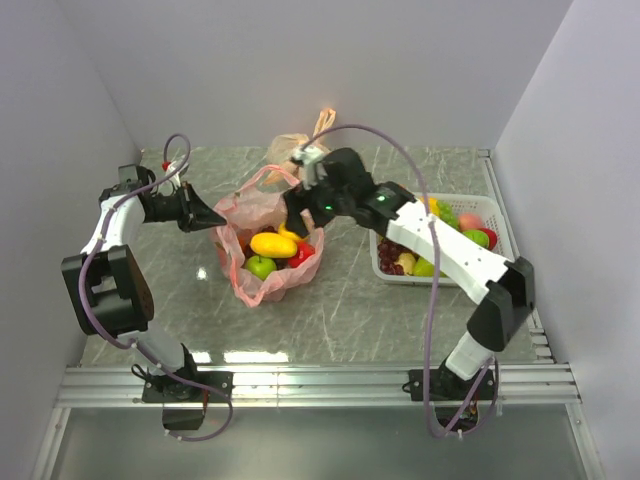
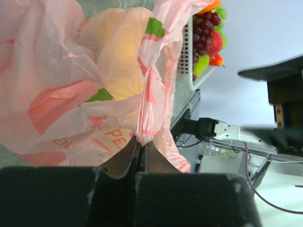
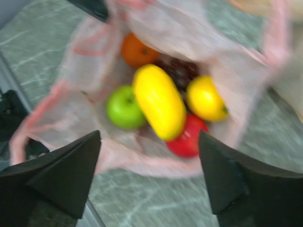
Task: Place the fake fruits into the plastic bag and tie a complex knot
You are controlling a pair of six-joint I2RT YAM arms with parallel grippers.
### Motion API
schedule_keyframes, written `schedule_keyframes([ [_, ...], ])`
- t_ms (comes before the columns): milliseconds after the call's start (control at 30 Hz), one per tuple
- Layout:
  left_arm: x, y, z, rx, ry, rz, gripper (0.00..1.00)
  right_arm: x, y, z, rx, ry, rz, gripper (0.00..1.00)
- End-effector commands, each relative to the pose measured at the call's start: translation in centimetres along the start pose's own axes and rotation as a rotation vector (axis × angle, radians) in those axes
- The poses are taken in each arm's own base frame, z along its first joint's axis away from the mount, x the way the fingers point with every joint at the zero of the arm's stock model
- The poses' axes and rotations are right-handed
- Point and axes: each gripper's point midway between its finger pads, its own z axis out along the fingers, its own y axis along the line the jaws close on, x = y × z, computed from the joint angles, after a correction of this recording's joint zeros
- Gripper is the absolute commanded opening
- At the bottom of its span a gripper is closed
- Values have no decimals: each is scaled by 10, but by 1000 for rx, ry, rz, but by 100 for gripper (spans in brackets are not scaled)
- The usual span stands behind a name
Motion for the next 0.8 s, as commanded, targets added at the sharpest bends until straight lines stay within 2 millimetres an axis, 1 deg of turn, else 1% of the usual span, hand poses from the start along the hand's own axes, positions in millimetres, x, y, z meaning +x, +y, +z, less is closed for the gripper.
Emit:
schedule_keyframes([
  [0, -15, -6, -9, -45, -43, 127, 1, 53, -53, -18, 117, 112, 98, 84],
  [33, -17, -7, -10, -53, -45, 138, 0, 61, -61, -21, 144, 126, 104, 81],
  [67, -18, -7, -11, -59, -50, 147, 1, 69, -69, -26, 169, 143, 104, 73],
  [100, -20, -7, -11, -67, -56, 152, 1, 82, -82, -27, 215, 174, 111, 69],
  [167, -22, -7, -11, -66, -59, 153, 0, 94, -92, -29, 267, 207, 102, 62],
  [200, -23, -7, -11, -65, -61, 154, 0, 101, -100, -29, 306, 225, 101, 60],
  [233, -23, -6, -11, -67, -60, 151, 1, 103, -103, -28, 327, 231, 100, 58],
  [267, -23, -6, -11, -69, -60, 150, 1, 109, -110, -24, 351, 250, 101, 56],
  [300, -23, -5, -11, -72, -59, 153, 1, 110, -114, -22, 373, 256, 103, 56],
  [333, -24, -5, -11, -78, -60, 157, 1, 114, -126, -22, 424, 269, 100, 56],
  [367, -24, -5, -11, -81, -61, 160, 1, 125, -134, -16, 450, 309, 103, 55],
  [433, -25, -7, -14, -91, -65, 188, 1, 136, -148, -14, 507, 355, 105, 56],
  [467, -25, -8, -14, -93, -65, 199, 2, 150, -156, -12, 522, 404, 115, 56],
  [533, -25, -8, -15, -101, -68, 215, 2, 166, -165, -14, 549, 453, 115, 57],
  [567, -25, -10, -15, -101, -66, 220, 2, 173, -176, -19, 576, 476, 93, 57],
  [600, -25, -9, -16, -103, -65, 214, 2, 183, -181, -22, 587, 499, 92, 58],
  [667, -24, -7, -16, -107, -59, 244, 2, 191, -191, -31, 605, 521, 95, 58],
  [700, -24, -7, -16, -108, -58, 247, 2, 199, -199, -38, 616, 537, 113, 58],
  [767, -25, -8, -17, -111, -61, 256, 3, 201, -205, -47, 626, 540, 107, 58],
])
